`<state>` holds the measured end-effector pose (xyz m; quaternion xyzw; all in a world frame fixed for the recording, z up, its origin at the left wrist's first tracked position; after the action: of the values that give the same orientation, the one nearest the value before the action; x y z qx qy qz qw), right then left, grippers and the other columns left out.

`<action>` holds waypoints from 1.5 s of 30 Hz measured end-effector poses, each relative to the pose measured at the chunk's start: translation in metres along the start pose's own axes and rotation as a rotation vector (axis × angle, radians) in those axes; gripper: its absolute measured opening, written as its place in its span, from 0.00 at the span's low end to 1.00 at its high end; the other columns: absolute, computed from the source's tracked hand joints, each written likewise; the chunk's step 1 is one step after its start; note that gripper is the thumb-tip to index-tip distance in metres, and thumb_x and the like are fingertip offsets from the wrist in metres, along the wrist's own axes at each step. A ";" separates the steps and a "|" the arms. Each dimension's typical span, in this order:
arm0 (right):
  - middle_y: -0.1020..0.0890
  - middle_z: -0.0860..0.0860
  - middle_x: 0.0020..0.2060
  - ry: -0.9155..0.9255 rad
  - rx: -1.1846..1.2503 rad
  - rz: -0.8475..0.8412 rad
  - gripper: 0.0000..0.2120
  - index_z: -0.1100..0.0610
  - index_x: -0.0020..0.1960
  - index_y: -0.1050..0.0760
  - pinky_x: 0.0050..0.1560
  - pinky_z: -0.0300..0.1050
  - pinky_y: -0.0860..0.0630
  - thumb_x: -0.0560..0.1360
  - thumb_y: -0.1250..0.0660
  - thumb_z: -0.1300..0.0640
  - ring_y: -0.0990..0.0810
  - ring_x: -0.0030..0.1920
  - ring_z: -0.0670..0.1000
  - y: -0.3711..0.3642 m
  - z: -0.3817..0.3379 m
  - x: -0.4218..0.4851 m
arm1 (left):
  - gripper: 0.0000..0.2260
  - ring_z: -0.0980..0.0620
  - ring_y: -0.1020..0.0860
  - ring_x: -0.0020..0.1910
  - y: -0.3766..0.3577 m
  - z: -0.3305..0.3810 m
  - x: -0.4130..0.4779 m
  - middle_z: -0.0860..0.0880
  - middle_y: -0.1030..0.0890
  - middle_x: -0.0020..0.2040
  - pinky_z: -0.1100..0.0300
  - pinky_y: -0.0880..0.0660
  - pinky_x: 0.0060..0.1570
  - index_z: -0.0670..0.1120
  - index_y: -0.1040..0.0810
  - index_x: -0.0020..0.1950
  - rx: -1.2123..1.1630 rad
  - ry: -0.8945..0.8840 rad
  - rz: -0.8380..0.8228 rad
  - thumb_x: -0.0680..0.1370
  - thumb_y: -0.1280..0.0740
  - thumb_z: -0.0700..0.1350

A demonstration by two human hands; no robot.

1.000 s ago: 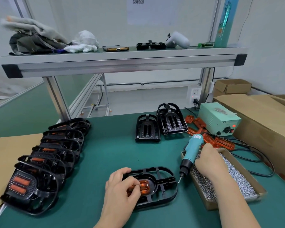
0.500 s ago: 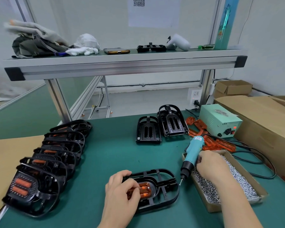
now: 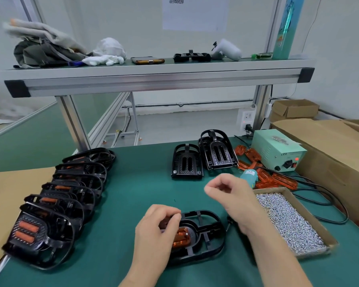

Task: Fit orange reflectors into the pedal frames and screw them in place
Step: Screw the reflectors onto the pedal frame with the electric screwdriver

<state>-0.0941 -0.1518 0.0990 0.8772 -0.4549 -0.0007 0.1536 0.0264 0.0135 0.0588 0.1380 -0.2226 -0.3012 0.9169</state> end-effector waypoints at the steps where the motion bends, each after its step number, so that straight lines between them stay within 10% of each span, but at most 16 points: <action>1: 0.19 0.44 0.31 0.000 0.098 -0.058 0.07 0.55 0.37 0.18 0.37 0.31 0.30 0.72 0.24 0.64 0.26 0.33 0.40 -0.011 -0.003 -0.004 | 0.11 0.58 0.20 0.43 -0.001 0.003 0.002 0.57 0.17 0.42 0.70 0.27 0.44 0.56 0.15 0.40 -0.102 0.065 -0.028 0.76 0.28 0.40; 14: 0.15 0.55 0.38 -0.100 0.416 -0.315 0.06 0.59 0.43 0.16 0.45 0.39 0.22 0.75 0.29 0.68 0.17 0.40 0.50 -0.056 -0.013 -0.024 | 0.04 0.55 0.22 0.32 -0.008 0.003 0.006 0.43 0.18 0.39 0.67 0.25 0.27 0.39 0.14 0.41 -1.077 0.640 -0.205 0.69 0.28 0.38; 25: 0.16 0.49 0.36 0.019 0.211 -0.336 0.06 0.54 0.46 0.15 0.42 0.35 0.26 0.76 0.28 0.63 0.22 0.38 0.43 -0.047 -0.012 -0.020 | 0.02 0.55 0.23 0.30 -0.006 0.000 0.006 0.43 0.19 0.38 0.67 0.25 0.27 0.40 0.16 0.38 -1.072 0.674 -0.280 0.67 0.27 0.36; 32: 0.27 0.48 0.52 0.062 -0.372 0.394 0.15 0.54 0.60 0.26 0.54 0.46 0.29 0.76 0.29 0.51 0.27 0.51 0.50 0.020 0.011 0.002 | 0.06 0.54 0.24 0.34 0.005 -0.012 0.010 0.44 0.21 0.39 0.66 0.23 0.31 0.43 0.16 0.38 -1.021 0.594 -0.159 0.63 0.24 0.36; 36: 0.29 0.60 0.62 -0.175 -0.572 0.361 0.28 0.61 0.67 0.31 0.63 0.54 0.33 0.74 0.27 0.48 0.32 0.62 0.60 0.040 0.041 0.008 | 0.05 0.54 0.23 0.33 0.007 -0.016 0.010 0.45 0.21 0.38 0.65 0.23 0.31 0.42 0.17 0.39 -1.010 0.584 -0.120 0.65 0.26 0.35; 45: 0.21 0.60 0.60 -0.381 -0.360 0.312 0.42 0.62 0.78 0.49 0.50 0.48 0.32 0.77 0.30 0.44 0.22 0.54 0.60 0.046 0.067 0.015 | 0.02 0.54 0.25 0.32 0.003 -0.016 0.008 0.44 0.20 0.38 0.65 0.26 0.30 0.44 0.17 0.38 -0.913 0.510 -0.133 0.67 0.27 0.39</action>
<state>-0.1318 -0.2063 0.0499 0.7393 -0.5974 -0.2223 0.2170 0.0414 0.0130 0.0488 -0.1926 0.1705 -0.3818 0.8877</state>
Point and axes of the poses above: each hand's wrist, its own x-axis towards the middle knuckle, its own y-axis out of the back of the hand, z = x × y, the point moved 4 cm from there along x, towards the middle knuckle
